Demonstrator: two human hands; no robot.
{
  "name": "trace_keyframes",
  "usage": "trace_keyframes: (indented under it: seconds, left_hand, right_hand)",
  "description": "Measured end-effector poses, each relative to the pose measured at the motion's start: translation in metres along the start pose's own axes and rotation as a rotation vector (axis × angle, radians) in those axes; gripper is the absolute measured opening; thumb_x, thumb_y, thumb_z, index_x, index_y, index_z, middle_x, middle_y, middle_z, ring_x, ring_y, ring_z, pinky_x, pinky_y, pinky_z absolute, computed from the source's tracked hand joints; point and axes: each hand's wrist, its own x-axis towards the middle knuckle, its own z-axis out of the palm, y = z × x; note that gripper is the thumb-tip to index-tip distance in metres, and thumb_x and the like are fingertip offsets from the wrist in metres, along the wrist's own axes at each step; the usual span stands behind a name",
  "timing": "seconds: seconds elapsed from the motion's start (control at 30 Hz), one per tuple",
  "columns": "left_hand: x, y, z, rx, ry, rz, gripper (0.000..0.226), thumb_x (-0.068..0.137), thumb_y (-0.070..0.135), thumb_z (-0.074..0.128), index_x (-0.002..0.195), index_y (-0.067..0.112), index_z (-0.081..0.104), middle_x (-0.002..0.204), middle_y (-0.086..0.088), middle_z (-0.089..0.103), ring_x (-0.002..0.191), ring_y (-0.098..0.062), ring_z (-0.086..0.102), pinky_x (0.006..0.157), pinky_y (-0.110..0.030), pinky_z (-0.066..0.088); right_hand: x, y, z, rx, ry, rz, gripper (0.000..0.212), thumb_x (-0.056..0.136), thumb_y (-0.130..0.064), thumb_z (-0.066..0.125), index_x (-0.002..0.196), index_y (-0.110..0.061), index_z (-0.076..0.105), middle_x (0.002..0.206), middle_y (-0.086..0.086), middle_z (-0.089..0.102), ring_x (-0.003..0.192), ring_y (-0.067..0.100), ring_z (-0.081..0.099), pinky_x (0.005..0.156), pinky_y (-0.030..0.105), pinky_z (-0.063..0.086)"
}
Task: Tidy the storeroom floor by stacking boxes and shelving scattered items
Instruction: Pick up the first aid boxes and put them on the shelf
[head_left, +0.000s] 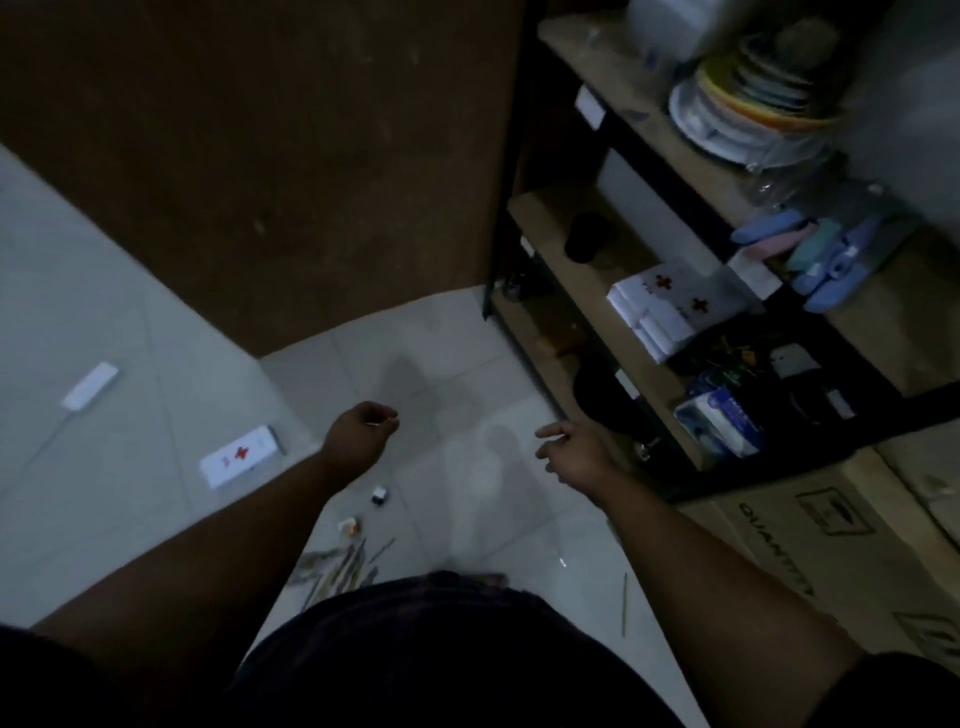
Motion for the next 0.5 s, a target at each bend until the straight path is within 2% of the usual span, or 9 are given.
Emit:
trace_keyframes:
  seconds: [0.1,0.17,0.2,0.33,0.43,0.5]
  left_hand:
    - [-0.039,-0.040,-0.017,-0.056,0.047,-0.042,0.019,0.096,0.025,0.069,0.109,0.013,0.073,0.105,0.002,0.071,0.090,-0.010,0.063,0.075,-0.020,0.043]
    - [-0.069,-0.072,-0.034,-0.084,0.087,-0.071,0.018,0.097,0.027,0.068,0.109,0.014,0.072,0.104,0.004,0.070,0.088,-0.006,0.061,0.072,-0.012,0.041]
    - [-0.086,-0.091,-0.044,-0.103,0.115,-0.087,0.018,0.097,0.027,0.068,0.109,0.014,0.072,0.103,0.004,0.070,0.088,-0.006,0.060,0.073,-0.013,0.041]
    - [-0.149,-0.159,-0.087,-0.244,0.246,-0.195,0.018,0.096,0.029,0.068,0.108,0.015,0.072,0.101,0.003,0.071,0.087,-0.010,0.063,0.079,-0.027,0.046]
    - [-0.196,-0.201,-0.118,-0.340,0.335,-0.276,0.019,0.096,0.031,0.067,0.108,0.017,0.072,0.103,0.002,0.072,0.096,-0.018,0.066,0.088,-0.036,0.052]
    - [-0.225,-0.223,-0.136,-0.406,0.377,-0.316,0.020,0.096,0.032,0.066,0.109,0.017,0.072,0.106,0.000,0.072,0.100,-0.019,0.068,0.088,-0.038,0.052]
  right_hand:
    - [-0.015,0.004,0.026,0.025,0.023,0.042,0.020,0.093,0.005,0.059,0.107,-0.007,0.068,0.083,0.011,0.071,0.056,0.017,0.059,0.042,0.019,0.043]
    - [-0.025,0.008,0.052,0.027,0.040,0.050,0.023,0.091,0.004,0.057,0.108,-0.007,0.069,0.084,0.012,0.073,0.054,0.017,0.058,0.042,0.020,0.041]
    - [-0.033,0.008,0.068,0.010,0.039,0.043,0.024,0.091,0.003,0.056,0.108,-0.008,0.070,0.087,0.013,0.075,0.055,0.017,0.058,0.044,0.021,0.042]
    - [-0.070,0.000,0.136,-0.040,-0.027,-0.048,0.023,0.094,0.004,0.053,0.106,-0.008,0.069,0.083,0.008,0.073,0.061,0.017,0.061,0.045,0.019,0.046]
    - [-0.097,-0.003,0.185,-0.114,-0.082,-0.087,0.026,0.092,0.001,0.052,0.104,-0.013,0.070,0.086,0.005,0.075,0.064,0.017,0.064,0.051,0.024,0.048]
    - [-0.110,-0.005,0.212,-0.147,-0.126,-0.112,0.027,0.092,0.000,0.052,0.102,-0.016,0.071,0.088,0.006,0.076,0.066,0.019,0.066,0.054,0.027,0.049]
